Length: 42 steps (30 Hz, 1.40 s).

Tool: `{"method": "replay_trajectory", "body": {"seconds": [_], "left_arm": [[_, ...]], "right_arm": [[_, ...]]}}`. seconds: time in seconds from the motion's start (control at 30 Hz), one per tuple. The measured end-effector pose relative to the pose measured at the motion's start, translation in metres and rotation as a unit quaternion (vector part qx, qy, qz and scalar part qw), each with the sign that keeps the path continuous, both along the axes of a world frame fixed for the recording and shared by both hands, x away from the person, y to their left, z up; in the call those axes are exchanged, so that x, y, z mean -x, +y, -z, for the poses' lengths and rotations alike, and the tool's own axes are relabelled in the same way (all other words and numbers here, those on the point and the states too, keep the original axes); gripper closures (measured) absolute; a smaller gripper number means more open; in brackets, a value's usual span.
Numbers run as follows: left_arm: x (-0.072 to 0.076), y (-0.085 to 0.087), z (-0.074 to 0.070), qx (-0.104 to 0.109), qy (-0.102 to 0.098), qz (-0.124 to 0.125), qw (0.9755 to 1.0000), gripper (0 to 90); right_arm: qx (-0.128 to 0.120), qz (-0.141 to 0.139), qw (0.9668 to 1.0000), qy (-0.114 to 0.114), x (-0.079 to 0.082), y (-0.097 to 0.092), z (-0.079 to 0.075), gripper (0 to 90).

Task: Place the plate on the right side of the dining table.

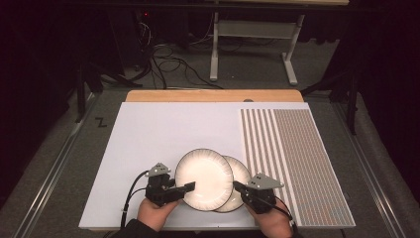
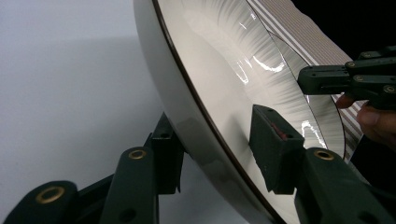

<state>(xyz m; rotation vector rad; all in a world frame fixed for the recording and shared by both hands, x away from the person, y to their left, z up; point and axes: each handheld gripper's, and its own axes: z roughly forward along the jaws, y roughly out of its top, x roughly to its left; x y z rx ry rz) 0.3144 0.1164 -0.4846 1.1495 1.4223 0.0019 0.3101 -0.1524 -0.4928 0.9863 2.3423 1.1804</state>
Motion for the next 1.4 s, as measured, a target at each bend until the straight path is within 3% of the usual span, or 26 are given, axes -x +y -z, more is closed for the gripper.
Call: {"method": "replay_trajectory", "body": {"seconds": [0.97, 1.4], "left_arm": [[0.009, 0.004, -0.011, 0.018, -0.072, -0.001, 0.9972, 69.2], [0.013, 0.003, -0.014, 0.020, -0.094, 0.002, 0.9954, 71.2]], "right_arm": [[-0.011, 0.004, 0.9999, -0.006, 0.001, -0.007, -0.004, 89.9], [-0.036, 0.013, 0.9991, -0.016, 0.001, -0.023, -0.014, 80.0]]}}
